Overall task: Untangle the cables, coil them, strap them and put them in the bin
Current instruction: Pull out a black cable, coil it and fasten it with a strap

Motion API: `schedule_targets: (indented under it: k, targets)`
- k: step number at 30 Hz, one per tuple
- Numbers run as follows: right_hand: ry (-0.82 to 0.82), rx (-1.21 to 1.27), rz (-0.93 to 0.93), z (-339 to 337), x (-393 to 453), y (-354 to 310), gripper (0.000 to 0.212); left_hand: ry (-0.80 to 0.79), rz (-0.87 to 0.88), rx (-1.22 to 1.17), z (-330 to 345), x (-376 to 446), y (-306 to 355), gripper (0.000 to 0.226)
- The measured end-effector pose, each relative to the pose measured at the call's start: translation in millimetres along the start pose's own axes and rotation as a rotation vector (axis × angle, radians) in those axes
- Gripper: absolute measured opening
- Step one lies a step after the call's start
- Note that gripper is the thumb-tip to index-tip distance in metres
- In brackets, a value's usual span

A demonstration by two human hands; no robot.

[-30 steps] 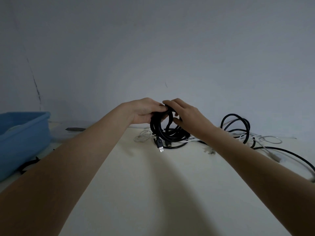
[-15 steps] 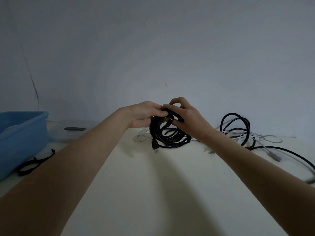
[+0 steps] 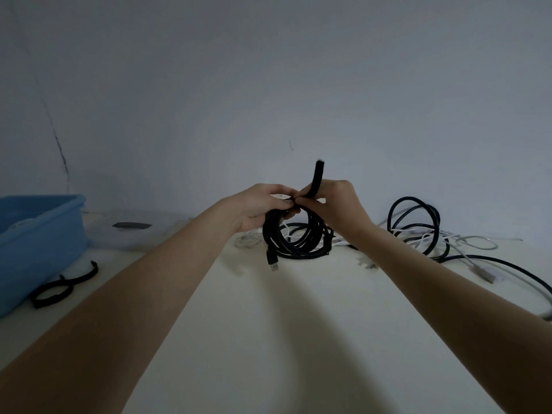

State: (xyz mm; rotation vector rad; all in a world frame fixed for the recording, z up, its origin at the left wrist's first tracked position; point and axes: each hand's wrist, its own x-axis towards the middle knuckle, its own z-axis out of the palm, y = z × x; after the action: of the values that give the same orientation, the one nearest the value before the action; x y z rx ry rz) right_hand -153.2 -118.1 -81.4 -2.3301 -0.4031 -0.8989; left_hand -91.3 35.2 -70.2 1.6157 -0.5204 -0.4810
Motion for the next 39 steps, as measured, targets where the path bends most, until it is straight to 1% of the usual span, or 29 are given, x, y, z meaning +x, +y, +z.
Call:
schedule_targets:
  k: [4, 7, 11, 15, 18, 21, 25, 30, 34, 39]
  targets:
    - [-0.074, -0.025, 0.098, -4.2, 4.7, 0.0, 0.017, 0.004, 0.003, -0.034, 0.2, 1.7, -3.8, 0.016]
    - [-0.125, -0.006, 0.168, -10.7, 7.2, 1.3, 0.015, -0.013, -0.012, -0.045, 5.6, 3.0, -4.3, 0.018]
    - [-0.281, -0.012, 0.208, -20.5, 11.0, -0.1, 0.015, -0.094, -0.038, -0.02, 5.9, 1.3, -3.9, 0.021]
    - [-0.377, 0.092, 0.31, -29.6, 15.3, -3.8, 0.017, -0.161, -0.035, -0.008, 4.4, -3.7, -4.8, 0.019]
    - [-0.422, 0.117, 0.299, -30.4, 13.4, -4.3, 0.018, -0.158, -0.038, 0.02, 5.5, -5.6, -7.4, 0.016]
    - [-0.399, 0.004, 0.29, -30.7, 9.4, -4.7, 0.02, -0.138, -0.057, -0.046, 9.7, -4.8, -11.8, 0.018]
    - [-0.356, -0.159, 0.224, -30.5, 5.1, -4.0, 0.023, -0.075, -0.096, -0.121, 18.4, -0.1, -15.8, 0.018]
    - [-0.442, -0.246, 0.193, -29.0, 4.1, -2.8, 0.026, 0.003, -0.165, -0.078, 24.1, 0.1, -9.5, 0.02]
    - [-0.478, -0.253, 0.159, -27.6, 2.8, -6.7, 0.022, 0.043, -0.183, -0.075, 22.3, -2.6, -8.6, 0.02]
    - [-0.518, -0.229, 0.134, -26.2, 3.1, -9.1, 0.02, 0.09, -0.154, -0.017, 20.7, -0.9, -13.5, 0.021]
